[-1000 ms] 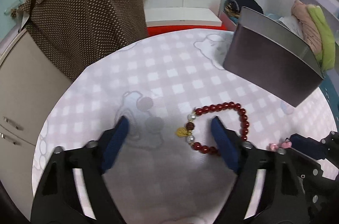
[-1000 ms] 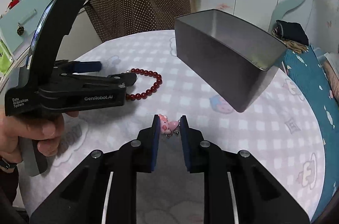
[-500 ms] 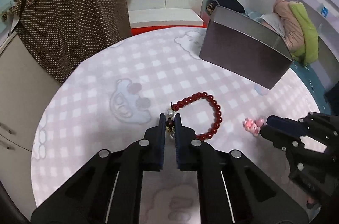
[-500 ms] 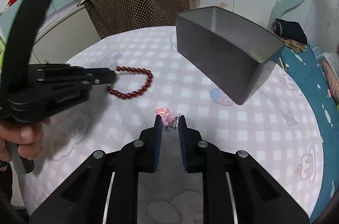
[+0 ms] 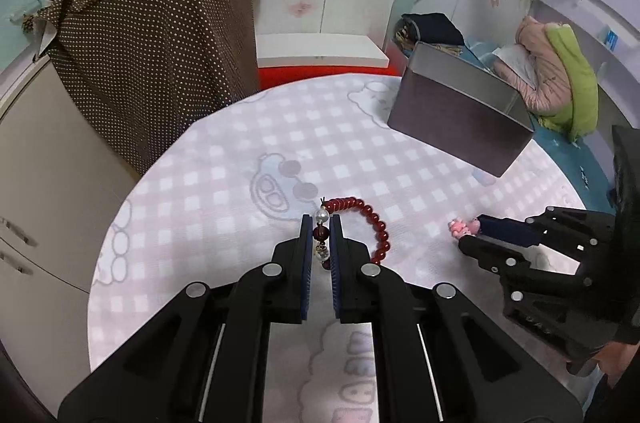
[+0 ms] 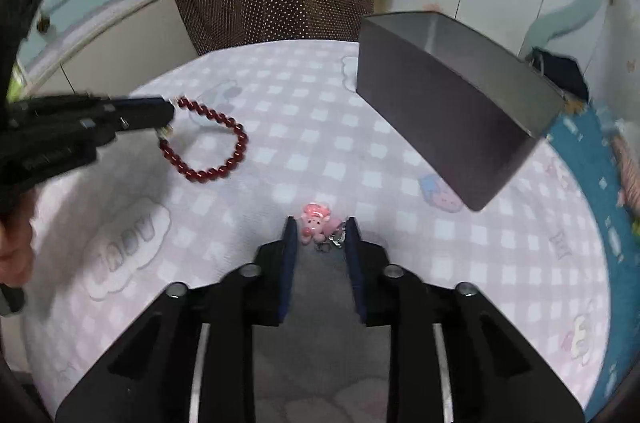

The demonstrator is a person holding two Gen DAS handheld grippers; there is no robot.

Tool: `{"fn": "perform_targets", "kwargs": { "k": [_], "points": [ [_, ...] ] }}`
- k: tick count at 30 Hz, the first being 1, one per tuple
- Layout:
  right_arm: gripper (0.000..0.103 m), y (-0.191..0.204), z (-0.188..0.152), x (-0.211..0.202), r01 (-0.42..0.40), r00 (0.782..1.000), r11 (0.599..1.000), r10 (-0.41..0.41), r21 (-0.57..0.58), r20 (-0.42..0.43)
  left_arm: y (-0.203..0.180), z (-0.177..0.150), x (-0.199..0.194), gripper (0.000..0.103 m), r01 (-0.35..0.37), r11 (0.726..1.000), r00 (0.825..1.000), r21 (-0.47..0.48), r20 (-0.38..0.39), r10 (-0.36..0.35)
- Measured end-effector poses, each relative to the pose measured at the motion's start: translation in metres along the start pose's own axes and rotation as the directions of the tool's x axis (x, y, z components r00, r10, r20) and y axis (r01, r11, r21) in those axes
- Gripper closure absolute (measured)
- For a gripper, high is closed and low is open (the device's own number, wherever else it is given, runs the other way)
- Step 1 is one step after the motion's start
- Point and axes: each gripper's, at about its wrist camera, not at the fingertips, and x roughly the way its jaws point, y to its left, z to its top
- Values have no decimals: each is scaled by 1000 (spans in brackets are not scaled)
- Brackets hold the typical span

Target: Organize jewelry

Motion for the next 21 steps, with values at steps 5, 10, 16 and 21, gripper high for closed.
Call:
{"fn": "perform_targets", "kwargs": {
  "k": [5,10,16,21],
  "points": [
    [90,-1,-1,-6,-14,1000,1000,14,1,10,2,4,-11,95,1,1000,1000,-2,25,-1],
    [93,-4,2,-18,-11,1000,1000,11,-1,21,1,11,-25,95,7,1000,998,9,60,-7],
    [93,-7,5,-28,-27,999,1000,26,14,38,-1,18,-38,95,11,1000,996,14,92,-12],
    [93,-7,8,-40,-32,998,999,32,11,57,-4,23,-47,95,17,1000,994,25,112,-19]
  ]
}}
